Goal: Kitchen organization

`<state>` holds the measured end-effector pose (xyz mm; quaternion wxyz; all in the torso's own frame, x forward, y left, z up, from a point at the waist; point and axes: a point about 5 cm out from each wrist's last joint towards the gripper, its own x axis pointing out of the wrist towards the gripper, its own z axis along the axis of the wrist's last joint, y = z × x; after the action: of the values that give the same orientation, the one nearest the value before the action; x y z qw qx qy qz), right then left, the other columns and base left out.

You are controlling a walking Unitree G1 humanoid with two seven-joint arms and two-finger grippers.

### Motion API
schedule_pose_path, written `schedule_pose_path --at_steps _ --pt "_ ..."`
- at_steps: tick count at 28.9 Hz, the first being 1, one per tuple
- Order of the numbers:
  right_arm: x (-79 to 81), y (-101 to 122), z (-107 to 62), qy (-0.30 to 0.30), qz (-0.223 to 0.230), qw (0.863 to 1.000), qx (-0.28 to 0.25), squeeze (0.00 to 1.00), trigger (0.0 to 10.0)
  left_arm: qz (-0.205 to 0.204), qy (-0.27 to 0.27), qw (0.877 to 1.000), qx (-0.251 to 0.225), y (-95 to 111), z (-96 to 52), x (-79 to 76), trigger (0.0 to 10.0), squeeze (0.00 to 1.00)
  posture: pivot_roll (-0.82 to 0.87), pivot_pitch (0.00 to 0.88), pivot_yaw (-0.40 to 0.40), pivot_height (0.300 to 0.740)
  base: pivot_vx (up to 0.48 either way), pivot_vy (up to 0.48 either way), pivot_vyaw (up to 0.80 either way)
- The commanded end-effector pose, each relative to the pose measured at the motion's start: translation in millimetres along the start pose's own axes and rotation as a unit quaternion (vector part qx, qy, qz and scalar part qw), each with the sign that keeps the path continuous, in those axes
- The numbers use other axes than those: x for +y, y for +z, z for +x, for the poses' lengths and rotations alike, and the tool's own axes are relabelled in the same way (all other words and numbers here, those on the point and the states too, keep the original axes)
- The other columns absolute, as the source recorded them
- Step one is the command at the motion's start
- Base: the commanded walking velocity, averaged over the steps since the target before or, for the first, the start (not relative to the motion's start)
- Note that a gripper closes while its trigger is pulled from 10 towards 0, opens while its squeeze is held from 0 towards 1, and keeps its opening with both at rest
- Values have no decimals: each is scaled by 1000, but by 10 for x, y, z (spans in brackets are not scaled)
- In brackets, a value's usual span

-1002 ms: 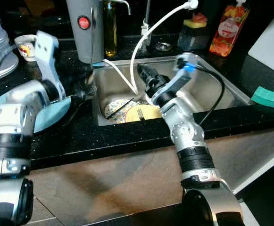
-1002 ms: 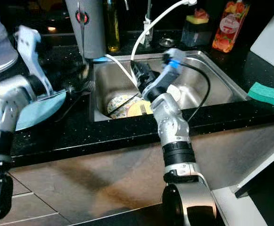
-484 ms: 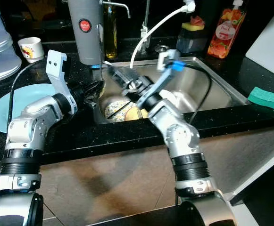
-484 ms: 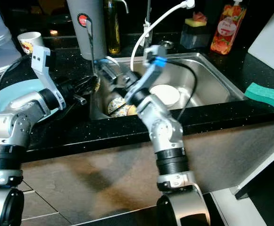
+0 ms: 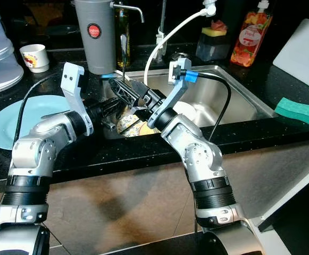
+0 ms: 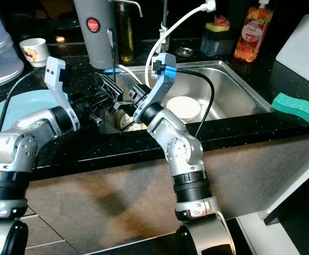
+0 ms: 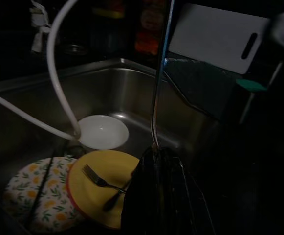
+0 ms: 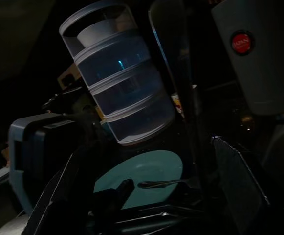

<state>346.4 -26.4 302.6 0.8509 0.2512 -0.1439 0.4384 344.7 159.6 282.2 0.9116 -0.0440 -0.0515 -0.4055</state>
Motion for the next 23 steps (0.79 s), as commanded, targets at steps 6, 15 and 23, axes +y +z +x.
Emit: schedule_pose_path --at_steps 6,15,23 --pt "-13 -30 -22 -15 -10 1000 11 0 10000 -2 -23 1000 5 -8 9 -86 0 0 25 110 -12 740 0 0 0" --pt "-75 -63 -39 -35 -12 999 24 0 5529 -4 -67 998 19 -28 -2 -202 0 0 26 114 -11 740 0 0 0" --pt "-115 -53 -48 -44 -3 999 20 0 0 -4 -64 998 25 -26 -8 -197 0 0 27 120 -8 740 0 0 0"
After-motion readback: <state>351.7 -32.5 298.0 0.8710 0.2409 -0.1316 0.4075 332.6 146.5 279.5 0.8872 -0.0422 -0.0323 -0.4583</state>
